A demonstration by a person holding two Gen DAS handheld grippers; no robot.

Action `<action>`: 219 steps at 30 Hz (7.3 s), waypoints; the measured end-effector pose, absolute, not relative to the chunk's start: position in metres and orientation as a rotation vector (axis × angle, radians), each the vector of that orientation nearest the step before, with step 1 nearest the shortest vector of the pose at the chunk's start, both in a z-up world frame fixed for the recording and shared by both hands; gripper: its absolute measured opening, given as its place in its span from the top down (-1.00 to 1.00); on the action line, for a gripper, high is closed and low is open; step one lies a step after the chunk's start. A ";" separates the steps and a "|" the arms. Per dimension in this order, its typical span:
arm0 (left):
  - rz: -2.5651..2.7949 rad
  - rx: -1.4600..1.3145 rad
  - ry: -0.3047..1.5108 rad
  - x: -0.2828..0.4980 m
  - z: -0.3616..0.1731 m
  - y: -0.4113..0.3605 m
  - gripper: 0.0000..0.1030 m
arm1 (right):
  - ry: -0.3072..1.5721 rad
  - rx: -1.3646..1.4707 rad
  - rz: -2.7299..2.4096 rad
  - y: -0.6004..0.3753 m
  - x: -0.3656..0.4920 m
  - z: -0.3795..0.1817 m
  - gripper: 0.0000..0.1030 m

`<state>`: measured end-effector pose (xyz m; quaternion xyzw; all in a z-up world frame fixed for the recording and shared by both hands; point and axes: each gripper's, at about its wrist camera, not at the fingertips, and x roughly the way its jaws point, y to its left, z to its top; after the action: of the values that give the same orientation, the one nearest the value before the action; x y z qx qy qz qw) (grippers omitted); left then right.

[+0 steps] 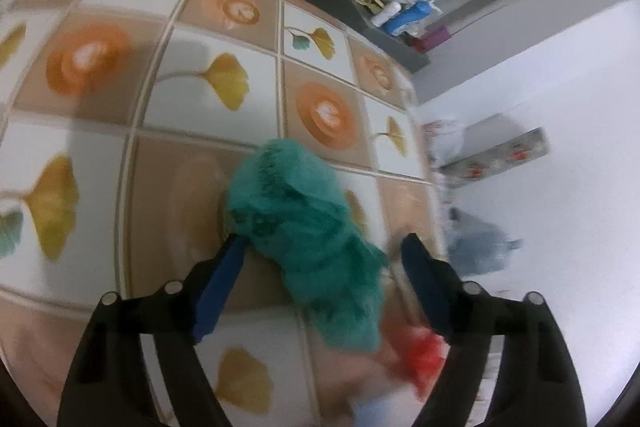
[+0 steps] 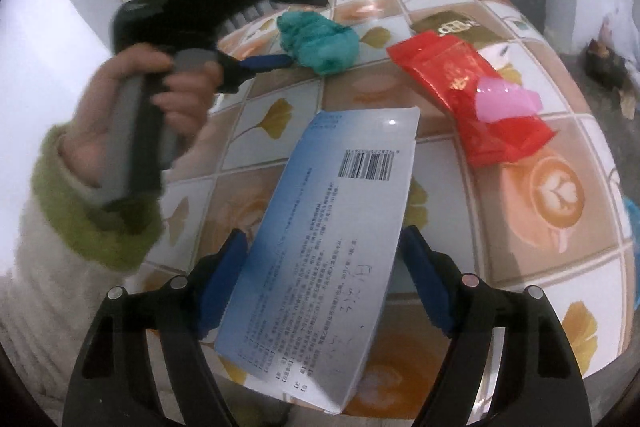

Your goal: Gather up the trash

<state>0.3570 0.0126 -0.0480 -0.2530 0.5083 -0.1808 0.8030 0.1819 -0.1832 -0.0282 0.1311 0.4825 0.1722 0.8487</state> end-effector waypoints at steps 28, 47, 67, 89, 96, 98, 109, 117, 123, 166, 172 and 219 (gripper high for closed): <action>-0.516 -0.062 1.006 0.191 -0.035 0.063 -0.03 | 1.029 0.412 0.335 -0.191 0.191 -0.027 -0.65; -0.471 -0.092 0.959 0.181 -0.044 0.066 -0.07 | 1.036 0.144 0.149 -0.134 0.209 -0.044 -0.69; -0.406 -0.037 0.963 0.178 -0.053 0.058 -0.07 | 1.010 0.165 0.177 -0.151 0.198 -0.041 -0.37; -0.386 -0.069 0.934 0.179 -0.053 0.065 -0.08 | 1.012 0.030 0.135 -0.137 0.195 -0.044 -0.42; -0.393 -0.085 0.896 0.176 -0.047 0.070 0.02 | 1.021 0.144 0.171 -0.148 0.193 -0.040 -0.37; -0.392 -0.083 0.880 0.175 -0.042 0.070 0.03 | 1.021 0.179 0.183 -0.151 0.191 -0.039 -0.36; -0.439 -0.071 0.820 0.163 -0.009 0.058 0.04 | 0.917 0.315 0.234 -0.177 0.173 -0.008 -0.36; -0.538 -0.037 0.775 0.158 0.024 0.013 0.04 | 0.806 0.421 0.203 -0.225 0.146 0.018 -0.36; -0.669 0.016 0.755 0.161 0.046 -0.055 0.03 | 0.718 0.533 0.107 -0.287 0.122 0.027 -0.36; -0.980 0.221 1.036 0.197 -0.036 -0.375 -0.74 | 0.825 1.282 -0.612 -0.527 0.012 -0.201 -0.77; -0.867 0.140 1.032 0.181 -0.027 -0.273 -0.74 | 0.814 1.135 -0.550 -0.514 0.031 -0.156 -0.77; -0.538 -0.305 0.956 0.166 -0.047 0.021 -0.49 | 1.069 0.368 0.188 -0.237 0.231 -0.026 0.48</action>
<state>0.1662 0.0208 -0.0470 -0.1443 0.4525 -0.2549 0.8423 0.2309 -0.2367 -0.0263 0.1742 0.5059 0.0889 0.8401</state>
